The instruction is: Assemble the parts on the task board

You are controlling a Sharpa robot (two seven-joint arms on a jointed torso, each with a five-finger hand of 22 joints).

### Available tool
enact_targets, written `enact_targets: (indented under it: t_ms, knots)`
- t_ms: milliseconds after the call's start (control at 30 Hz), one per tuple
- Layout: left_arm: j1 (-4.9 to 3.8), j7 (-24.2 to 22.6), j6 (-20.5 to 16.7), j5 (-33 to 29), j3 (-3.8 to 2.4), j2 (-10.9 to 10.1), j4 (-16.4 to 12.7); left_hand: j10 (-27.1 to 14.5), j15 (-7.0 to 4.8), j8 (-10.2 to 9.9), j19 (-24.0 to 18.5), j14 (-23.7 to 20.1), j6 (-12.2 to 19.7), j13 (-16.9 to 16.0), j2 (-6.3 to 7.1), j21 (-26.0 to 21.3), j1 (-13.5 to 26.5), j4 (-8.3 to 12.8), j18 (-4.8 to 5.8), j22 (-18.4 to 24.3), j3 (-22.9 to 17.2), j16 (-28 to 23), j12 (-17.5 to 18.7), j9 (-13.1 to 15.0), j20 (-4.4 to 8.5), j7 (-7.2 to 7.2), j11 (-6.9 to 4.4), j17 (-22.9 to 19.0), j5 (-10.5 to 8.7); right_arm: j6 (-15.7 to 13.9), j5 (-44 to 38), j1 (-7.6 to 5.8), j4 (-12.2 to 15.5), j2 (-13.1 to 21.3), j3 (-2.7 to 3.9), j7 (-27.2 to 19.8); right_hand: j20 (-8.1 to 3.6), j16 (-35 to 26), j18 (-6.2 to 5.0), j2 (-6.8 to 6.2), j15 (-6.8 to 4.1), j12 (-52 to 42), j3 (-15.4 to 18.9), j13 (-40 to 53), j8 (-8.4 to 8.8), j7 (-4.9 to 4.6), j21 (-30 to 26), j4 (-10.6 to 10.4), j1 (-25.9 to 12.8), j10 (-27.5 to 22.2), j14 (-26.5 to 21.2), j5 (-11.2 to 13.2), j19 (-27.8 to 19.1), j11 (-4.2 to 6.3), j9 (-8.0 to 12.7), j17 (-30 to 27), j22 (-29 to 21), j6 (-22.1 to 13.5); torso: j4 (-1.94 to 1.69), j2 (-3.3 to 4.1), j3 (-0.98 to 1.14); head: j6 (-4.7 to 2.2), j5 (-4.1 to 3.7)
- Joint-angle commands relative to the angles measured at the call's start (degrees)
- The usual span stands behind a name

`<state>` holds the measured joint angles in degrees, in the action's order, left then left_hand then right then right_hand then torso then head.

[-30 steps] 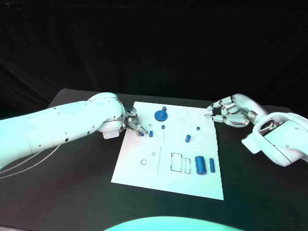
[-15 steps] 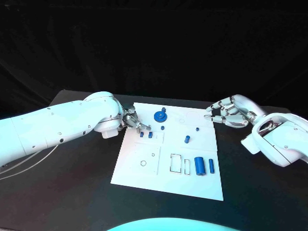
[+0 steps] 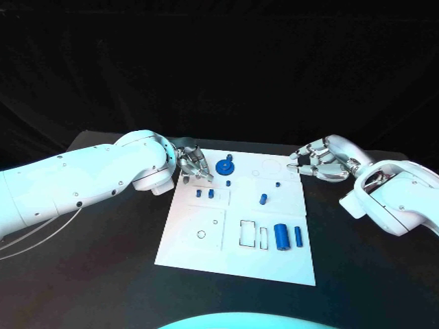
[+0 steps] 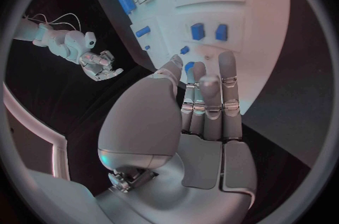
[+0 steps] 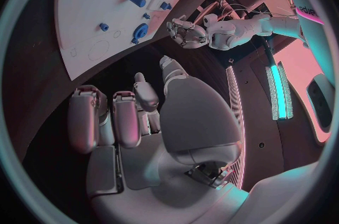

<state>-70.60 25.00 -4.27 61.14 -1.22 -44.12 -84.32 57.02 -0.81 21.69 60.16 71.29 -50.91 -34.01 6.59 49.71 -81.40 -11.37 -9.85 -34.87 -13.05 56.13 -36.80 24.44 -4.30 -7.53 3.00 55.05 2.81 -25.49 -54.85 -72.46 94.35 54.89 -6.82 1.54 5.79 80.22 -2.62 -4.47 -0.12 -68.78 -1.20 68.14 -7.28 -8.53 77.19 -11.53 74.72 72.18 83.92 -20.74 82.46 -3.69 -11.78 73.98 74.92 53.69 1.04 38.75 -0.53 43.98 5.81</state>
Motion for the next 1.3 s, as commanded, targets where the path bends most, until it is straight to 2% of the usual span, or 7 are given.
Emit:
enact_targets:
  t_ms: [33, 267, 433, 633, 800, 1000, 1300]
  knots:
    - [0.19, -14.47, -9.6, 4.59, 0.61, 1.52, -0.16, -1.14, 0.75, -0.93, 0.22, -1.59, 0.57, 4.14, 1.6, -3.01, -2.81, 0.87, -0.79, 2.25, -3.43, -4.97, 3.92, -1.76, -0.75, -0.51, 0.72, -4.98, 0.31, 0.19, -0.18, 0.13, -0.04, -0.11, 0.0, -0.6, -0.23, -0.38, -0.71, 0.1, -0.5, 0.07, 0.46, -0.11, -0.36, -0.01, -0.32, 0.03, -0.38, -0.01, 2.44, -0.23, -0.38, -0.01, 0.1, -0.12, 6.34, 0.03, 0.03, -0.03, -0.04, -0.01, -0.35]
    - [0.9, -18.99, -11.23, 14.11, 1.84, 4.55, 2.21, -1.88, 0.8, -2.91, 2.3, 0.13, -0.54, 10.02, 4.62, -4.42, -3.99, 1.86, -0.71, 3.53, -7.11, -4.84, 8.55, -5.07, -0.87, -0.07, 1.08, -6.16, 0.22, 0.18, -0.17, 0.3, -0.03, -0.18, 0.0, -0.71, -0.23, -0.38, -0.71, 0.1, -0.5, 0.07, 0.46, -0.11, -0.36, -0.01, -0.32, 0.03, -0.38, -0.01, 2.44, -0.23, -0.38, -0.01, 0.1, -0.12, 6.34, 0.03, 0.0, -0.08, 0.03, -0.09, -0.57]
    - [1.15, -18.69, -9.48, 18.93, 2.49, 6.71, 4.76, -0.62, 0.53, -4.79, 4.69, 4.69, -2.57, 13.94, 6.03, -3.4, -2.86, 1.85, -0.71, 3.14, -8.64, 2.86, 10.62, -7.8, -0.66, 0.39, 0.92, -0.51, 0.17, 0.16, -0.17, 0.35, -0.06, -0.25, 0.0, -0.74, -0.23, -0.47, -0.74, 0.12, -0.5, 0.16, 0.47, -0.21, -0.36, -0.01, -0.41, 0.04, -0.35, -0.09, 2.41, -0.25, -0.43, -0.01, 0.1, -0.25, 6.28, 0.02, -0.01, -0.04, 0.05, -0.14, -0.53]
    - [1.31, -16.8, -6.06, 22.17, 2.78, 8.34, 6.95, -0.77, 0.63, -5.75, 6.42, 6.61, -4.02, 16.13, 6.66, -0.98, -1.96, 1.92, -0.39, 0.85, -9.12, 6.97, 11.96, -9.22, -0.62, 0.57, 1.09, 2.19, 0.14, 0.18, -0.18, 0.39, -0.09, -0.35, 0.0, -0.75, -0.23, -0.47, -0.74, 0.12, -0.5, 0.16, 0.47, -0.21, -0.36, -0.01, -0.41, 0.04, -0.35, -0.09, 2.41, -0.25, -0.43, -0.01, 0.1, -0.25, 6.28, 0.02, 0.03, -0.06, 0.03, -0.14, -0.51]
    - [1.44, -15.43, -3.32, 24.09, 2.85, 9.38, 8.3, -0.11, 0.59, -6.58, 9.31, 8.35, -5.41, 17.86, 6.73, 4.32, -1.46, 2.1, 0.58, -5.45, -9.53, 10.73, 12.93, -10.32, -0.59, 0.7, 1.06, 4.92, 0.13, 0.16, -0.21, 0.41, -0.1, -0.4, 0.0, -0.77, -0.23, -0.47, -0.74, 0.12, -0.5, 0.16, 0.47, -0.21, -0.36, -0.01, -0.41, 0.04, -0.35, -0.09, 2.41, -0.25, -0.43, -0.01, 0.1, -0.25, 6.28, 0.02, -0.04, -0.09, 0.06, -0.1, -0.56]
    - [1.72, -14.55, -1.19, 25.77, 2.87, 10.46, 9.79, 0.06, 0.68, -7.37, 11.11, 9.5, -6.25, 19.27, 6.82, 8.22, -1.05, 2.28, 1.32, -10.1, -9.7, 13.58, 13.95, -11.17, -0.64, 0.68, 1.19, 7.11, 0.13, 0.17, -0.22, 0.43, -0.11, -0.49, 0.0, -0.82, -0.23, -0.47, -0.74, 0.12, -0.5, 0.16, 0.47, -0.21, -0.36, -0.01, -0.41, 0.04, -0.35, -0.09, 2.41, -0.25, -0.43, -0.01, 0.1, -0.25, 6.28, 0.02, -0.03, -0.11, 0.06, -0.07, -0.6]
    - [2.47, -14.73, 0.21, 26.12, 2.86, 11.46, 11.08, 0.8, 0.64, -7.88, 12.16, 10.19, -7.02, 20.17, 6.72, 10.86, -0.76, 2.44, 1.77, -13.2, -9.81, 15.45, 14.39, -11.75, -0.65, 0.59, 1.12, 8.47, 0.13, 0.15, -0.23, 0.45, -0.11, -0.53, 0.0, -0.83, -0.23, -0.39, -0.71, 0.15, -0.51, 0.09, 0.47, -0.14, -0.37, 0.0, -0.33, 0.06, -0.3, -0.05, 2.44, -0.29, -0.37, -0.01, 0.11, -0.11, 6.34, 0.0, 0.0, -0.06, 0.05, -0.06, -0.76]
